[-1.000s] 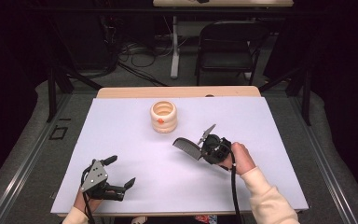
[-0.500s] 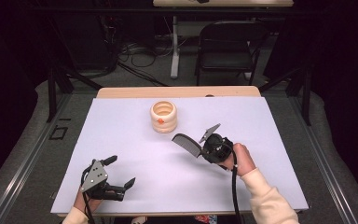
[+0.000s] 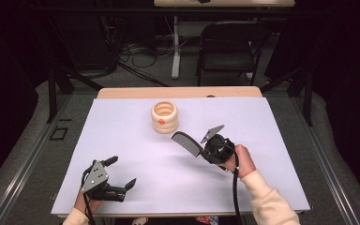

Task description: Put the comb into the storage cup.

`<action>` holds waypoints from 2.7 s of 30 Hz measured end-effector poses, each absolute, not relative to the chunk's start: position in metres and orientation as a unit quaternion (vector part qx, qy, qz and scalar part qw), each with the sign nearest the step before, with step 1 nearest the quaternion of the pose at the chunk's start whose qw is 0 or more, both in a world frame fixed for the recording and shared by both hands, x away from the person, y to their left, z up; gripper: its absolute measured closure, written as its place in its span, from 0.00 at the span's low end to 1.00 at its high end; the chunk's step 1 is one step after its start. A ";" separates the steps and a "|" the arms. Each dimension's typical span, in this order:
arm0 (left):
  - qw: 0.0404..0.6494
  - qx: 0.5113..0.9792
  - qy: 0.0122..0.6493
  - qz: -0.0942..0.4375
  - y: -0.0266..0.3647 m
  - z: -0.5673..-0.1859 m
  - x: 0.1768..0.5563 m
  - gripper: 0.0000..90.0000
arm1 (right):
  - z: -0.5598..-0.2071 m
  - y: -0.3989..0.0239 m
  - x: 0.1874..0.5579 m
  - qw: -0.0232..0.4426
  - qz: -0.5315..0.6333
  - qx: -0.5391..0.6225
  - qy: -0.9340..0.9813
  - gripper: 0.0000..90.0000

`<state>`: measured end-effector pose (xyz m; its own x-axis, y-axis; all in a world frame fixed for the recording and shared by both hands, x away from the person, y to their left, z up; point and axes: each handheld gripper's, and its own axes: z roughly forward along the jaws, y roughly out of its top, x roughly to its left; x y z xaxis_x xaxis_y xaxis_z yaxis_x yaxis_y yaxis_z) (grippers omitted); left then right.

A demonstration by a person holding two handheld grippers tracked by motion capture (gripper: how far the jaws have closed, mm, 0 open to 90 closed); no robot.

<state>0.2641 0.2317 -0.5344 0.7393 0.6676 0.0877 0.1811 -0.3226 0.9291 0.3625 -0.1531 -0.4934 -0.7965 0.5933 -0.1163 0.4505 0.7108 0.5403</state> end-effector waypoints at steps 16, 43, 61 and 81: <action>0.513 0.778 0.274 0.237 0.232 -0.534 0.264 0.01 | -0.490 -0.154 0.360 0.141 0.299 0.288 0.898 0.80; 0.512 0.779 0.274 0.238 0.232 -0.534 0.264 0.01 | -0.488 -0.154 0.356 0.166 0.360 0.300 0.868 0.80; 0.512 0.778 0.276 0.237 0.232 -0.534 0.264 0.01 | -0.485 -0.156 0.355 0.181 0.387 0.305 0.851 0.80; 0.511 0.780 0.273 0.237 0.232 -0.534 0.265 0.01 | -0.480 -0.158 0.353 0.206 0.416 0.303 0.832 0.80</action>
